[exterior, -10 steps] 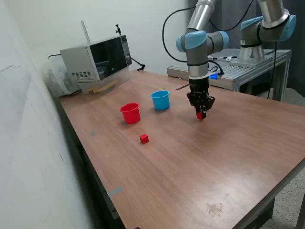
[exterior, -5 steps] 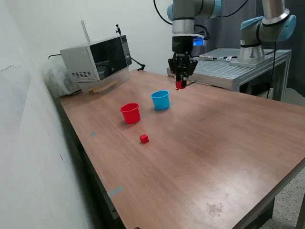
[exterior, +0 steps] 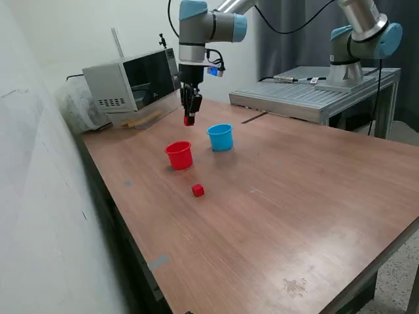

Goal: Place red objects in the red bin, and blue objects in the blue bin.

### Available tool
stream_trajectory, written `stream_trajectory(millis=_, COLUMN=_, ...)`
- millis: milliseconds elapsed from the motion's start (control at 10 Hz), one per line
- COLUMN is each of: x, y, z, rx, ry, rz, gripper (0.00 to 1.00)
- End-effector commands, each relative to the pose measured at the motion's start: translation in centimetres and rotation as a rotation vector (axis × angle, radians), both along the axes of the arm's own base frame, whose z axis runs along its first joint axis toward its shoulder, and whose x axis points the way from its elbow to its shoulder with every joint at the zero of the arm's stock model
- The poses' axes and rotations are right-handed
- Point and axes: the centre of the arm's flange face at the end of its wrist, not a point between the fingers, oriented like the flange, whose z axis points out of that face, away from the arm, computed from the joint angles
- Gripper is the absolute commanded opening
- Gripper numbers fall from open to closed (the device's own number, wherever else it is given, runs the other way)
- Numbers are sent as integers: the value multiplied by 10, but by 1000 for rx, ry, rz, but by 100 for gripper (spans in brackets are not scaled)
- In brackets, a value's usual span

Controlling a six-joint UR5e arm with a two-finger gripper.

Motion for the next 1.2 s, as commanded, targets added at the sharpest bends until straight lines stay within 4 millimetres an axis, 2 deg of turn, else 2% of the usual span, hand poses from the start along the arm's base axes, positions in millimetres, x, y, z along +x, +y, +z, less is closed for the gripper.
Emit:
stream_trajectory(millis=0, x=-8, y=53, z=-37, rx=-2, ry=-43, rz=-69, gripper=0)
stream_trajectory(millis=300, x=-11, y=54, z=-36, rx=-10, ry=-26, rz=-66, gripper=0)
stream_trajectory(millis=700, x=-29, y=51, z=-58, rx=-31, ry=-16, rz=-54, gripper=0)
stream_trajectory(millis=1100, x=-40, y=56, z=-61, rx=-24, ry=6, rz=-56, gripper=0)
